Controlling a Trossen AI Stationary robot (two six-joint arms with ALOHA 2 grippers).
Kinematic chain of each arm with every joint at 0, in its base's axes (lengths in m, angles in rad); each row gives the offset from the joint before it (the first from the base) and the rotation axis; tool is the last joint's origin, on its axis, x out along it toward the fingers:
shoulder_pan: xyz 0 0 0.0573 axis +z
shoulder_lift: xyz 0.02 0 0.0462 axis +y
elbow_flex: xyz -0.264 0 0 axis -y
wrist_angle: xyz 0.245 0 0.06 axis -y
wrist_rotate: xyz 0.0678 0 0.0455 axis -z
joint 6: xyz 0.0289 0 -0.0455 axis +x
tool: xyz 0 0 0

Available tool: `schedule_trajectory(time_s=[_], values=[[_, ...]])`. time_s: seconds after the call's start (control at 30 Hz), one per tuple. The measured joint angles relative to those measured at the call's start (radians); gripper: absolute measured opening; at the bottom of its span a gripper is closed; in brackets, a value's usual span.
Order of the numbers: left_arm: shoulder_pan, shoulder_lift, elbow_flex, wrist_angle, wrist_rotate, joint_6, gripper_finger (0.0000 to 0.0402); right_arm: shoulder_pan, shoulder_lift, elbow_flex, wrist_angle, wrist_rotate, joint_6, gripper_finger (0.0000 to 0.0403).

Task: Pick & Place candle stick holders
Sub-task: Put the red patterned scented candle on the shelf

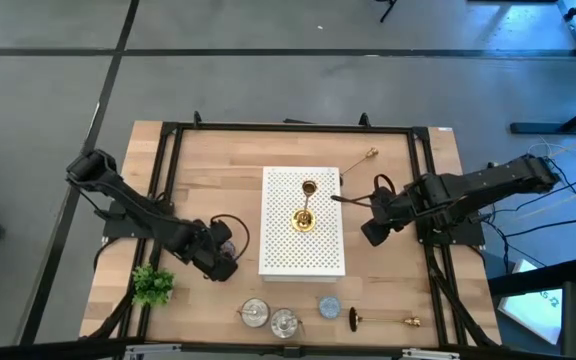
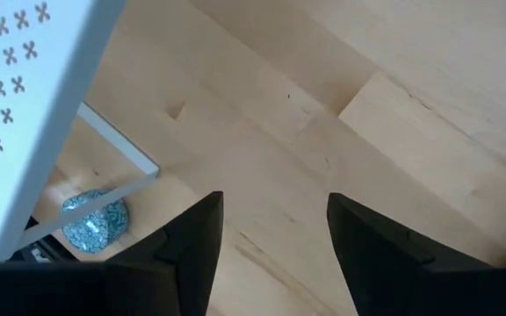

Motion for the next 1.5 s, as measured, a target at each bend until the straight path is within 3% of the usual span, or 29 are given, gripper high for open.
schedule_trajectory(time_s=[0.47, 0.7, 0.87, 1.2, 1.5], values=[[0.007, 0.089, 0.005, 0.060, -0.016, -0.055, 0.0263, 0.033, 0.000, 0.000, 0.003, 0.000, 0.017, 0.0209], [0.001, 0.086, 0.059, -0.096, 0.000, -0.058, 0.0263, 0.044, 0.000, 0.000, 0.011, 0.000, 0.030, 0.0209], [0.009, 0.086, 0.069, -0.104, 0.013, -0.066, 0.0266, 0.044, 0.000, 0.000, 0.016, 0.000, 0.031, 0.0209], [0.028, 0.097, 0.069, -0.111, 0.014, -0.136, 0.0337, 0.044, 0.000, 0.000, 0.066, 0.003, 0.052, 0.0209], [0.056, 0.231, 0.068, -0.091, 0.144, -0.144, 0.0372, 0.044, 0.000, 0.000, 0.070, 0.003, 0.065, 0.0209]])
